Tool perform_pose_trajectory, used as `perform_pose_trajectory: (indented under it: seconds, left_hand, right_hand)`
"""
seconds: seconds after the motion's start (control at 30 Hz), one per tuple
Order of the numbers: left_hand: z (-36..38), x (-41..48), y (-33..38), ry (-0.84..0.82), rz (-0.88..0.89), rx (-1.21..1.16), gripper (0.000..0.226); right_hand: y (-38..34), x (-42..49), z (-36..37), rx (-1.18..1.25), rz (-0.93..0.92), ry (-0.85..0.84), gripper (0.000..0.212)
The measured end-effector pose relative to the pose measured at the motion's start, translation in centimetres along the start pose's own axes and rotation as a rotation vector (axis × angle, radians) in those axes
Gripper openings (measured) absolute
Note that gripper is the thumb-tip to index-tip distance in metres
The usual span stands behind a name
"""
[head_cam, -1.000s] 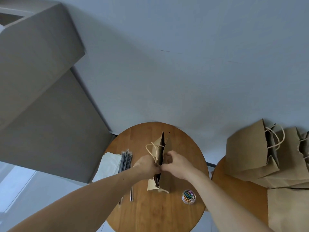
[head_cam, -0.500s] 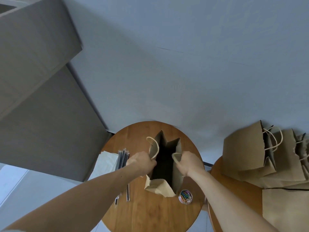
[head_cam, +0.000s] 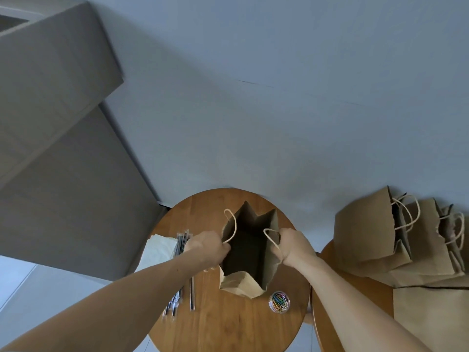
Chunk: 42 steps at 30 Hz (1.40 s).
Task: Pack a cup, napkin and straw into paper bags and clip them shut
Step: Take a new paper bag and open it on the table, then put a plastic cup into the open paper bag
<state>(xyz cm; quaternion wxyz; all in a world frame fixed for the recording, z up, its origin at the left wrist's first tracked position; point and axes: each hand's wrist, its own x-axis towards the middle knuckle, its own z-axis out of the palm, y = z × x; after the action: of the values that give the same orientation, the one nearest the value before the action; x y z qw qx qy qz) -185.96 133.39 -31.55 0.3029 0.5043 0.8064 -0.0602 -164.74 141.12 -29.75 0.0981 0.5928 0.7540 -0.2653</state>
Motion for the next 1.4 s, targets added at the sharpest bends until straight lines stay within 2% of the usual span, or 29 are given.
perform_pose_trajectory:
  seconds: [0.1, 0.27, 0.4, 0.47, 0.53, 0.6, 0.73, 0.97, 1.1, 1.27, 1.4]
  left_hand:
    - [-0.2, 0.3, -0.4, -0.077, 0.010, -0.030, 0.041]
    - [-1.4, 0.9, -2.0, -0.331, 0.107, -0.095, 0.058]
    - [-3.2, 0.4, -2.0, -0.352, 0.207, -0.046, 0.067]
    - [-4.6, -0.1, -1.6, -0.325, 0.240, 0.021, 0.063]
    - [-6.5, -0.6, -1.4, -0.273, 0.225, 0.081, 0.053]
    - [-8.9, -1.2, -1.1, -0.193, 0.190, 0.127, 0.054]
    - [-13.9, -2.9, -0.6, 0.100, 0.181, 0.221, 0.050]
    - [-23.4, -8.0, -3.4, 0.385, 0.106, 0.193, 0.056]
    - [-28.7, -11.3, -7.1, 0.511, 0.041, 0.173, 0.052]
    - [-34.2, -14.8, -13.5, 0.677, -0.001, 0.178, 0.026]
    - [-38.1, -17.3, -20.8, 0.784, -0.029, 0.093, 0.043]
  right_hand:
    - [0.1, 0.0, 0.3, -0.005, -0.015, -0.012, 0.012]
    - [0.1, -0.3, -0.5, 0.103, -0.031, -0.039, 0.025]
    - [0.0, -0.6, -2.0, 0.120, -0.043, -0.098, 0.052]
    - [-0.1, -0.6, -3.4, 0.103, -0.051, -0.101, 0.060]
    - [-0.7, -0.5, -5.1, 0.075, -0.067, -0.081, 0.061]
    - [-1.7, -0.4, -6.9, 0.057, -0.097, -0.038, 0.058]
    - [-5.2, -0.2, -10.7, 0.035, -0.208, 0.085, 0.053]
    - [-15.0, -1.6, -15.8, 0.029, -0.473, 0.187, 0.051]
    - [-21.5, -3.3, -18.0, 0.001, -0.600, 0.223, 0.051]
    - [-30.4, -5.6, -19.9, -0.032, -0.721, 0.285, 0.047]
    - [-38.5, -7.6, -20.1, 0.007, -0.843, 0.335, 0.044]
